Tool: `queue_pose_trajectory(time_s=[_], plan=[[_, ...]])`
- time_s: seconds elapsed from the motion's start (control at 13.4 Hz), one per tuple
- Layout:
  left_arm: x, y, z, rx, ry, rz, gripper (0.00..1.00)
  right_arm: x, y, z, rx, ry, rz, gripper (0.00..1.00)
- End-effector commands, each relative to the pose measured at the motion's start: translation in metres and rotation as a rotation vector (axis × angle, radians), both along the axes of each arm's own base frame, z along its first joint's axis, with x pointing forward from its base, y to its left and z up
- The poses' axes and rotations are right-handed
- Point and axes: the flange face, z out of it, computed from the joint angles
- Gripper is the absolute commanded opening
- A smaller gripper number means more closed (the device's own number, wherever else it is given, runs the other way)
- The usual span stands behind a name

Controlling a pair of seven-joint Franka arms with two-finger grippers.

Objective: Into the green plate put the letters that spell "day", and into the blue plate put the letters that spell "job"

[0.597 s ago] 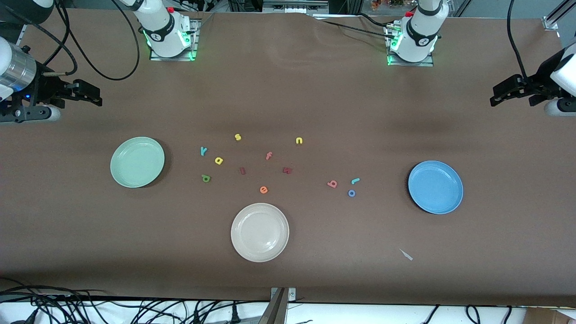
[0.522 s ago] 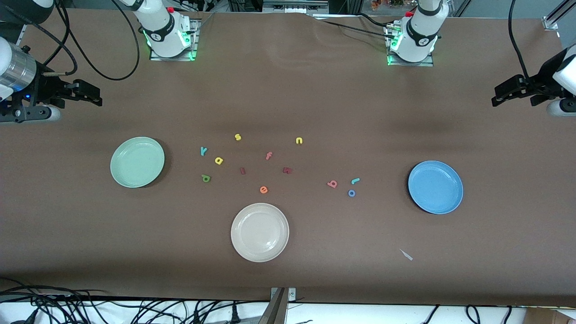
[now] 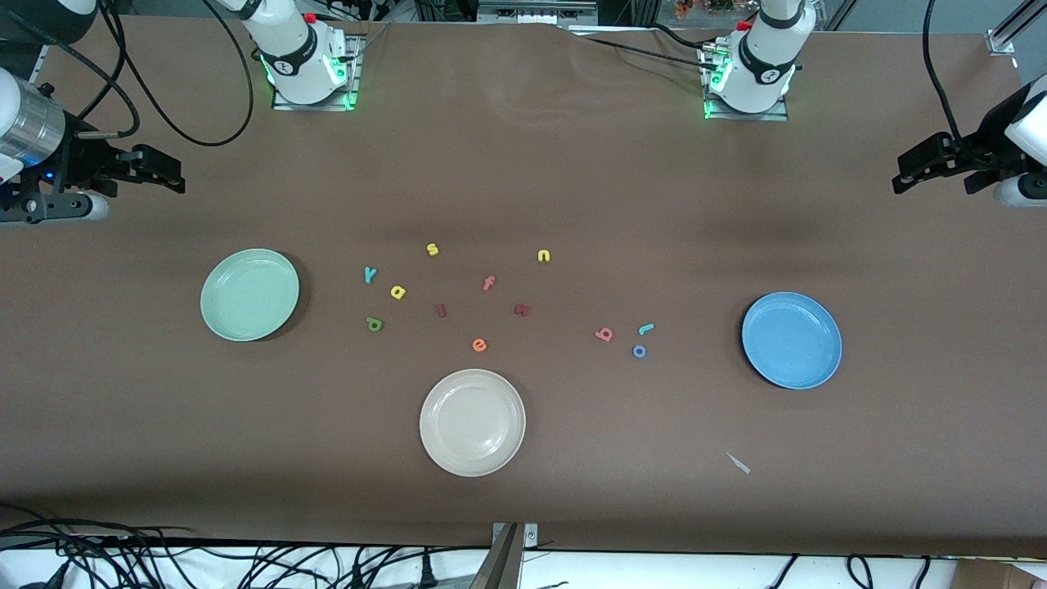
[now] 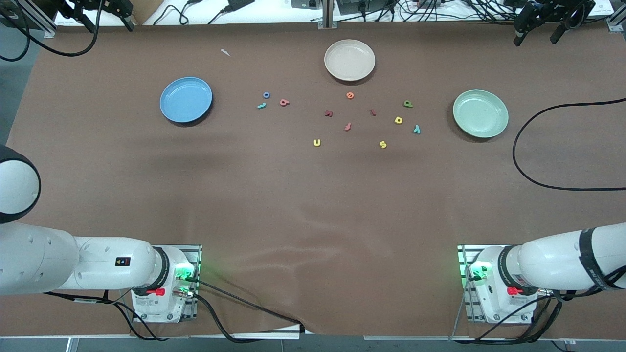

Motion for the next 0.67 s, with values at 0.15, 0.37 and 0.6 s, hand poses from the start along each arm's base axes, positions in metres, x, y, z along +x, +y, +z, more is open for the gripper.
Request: queue_pose_trajectory(time_s=[0.15,0.37,0.6], plan=[[0.0048,-0.0303,0.0085,-0.011,-0.023,-0.045,1.0,0.0017,-0.0013,0.0044,-0.003,-0.001,-0.004,1.0],[0.0064,-0.0298,0.0097,-0.015,-0.037,-0.043,1.0,0.0017,-0.0021,0.0044,-0.003,-0.001,-0.005,1.0],[0.0064,-0.0298,0.0097,-0.015,-0.037,-0.043,1.0,0.0016,-0.0013,0.0037,-0.004,0.0,-0.004,1.0]])
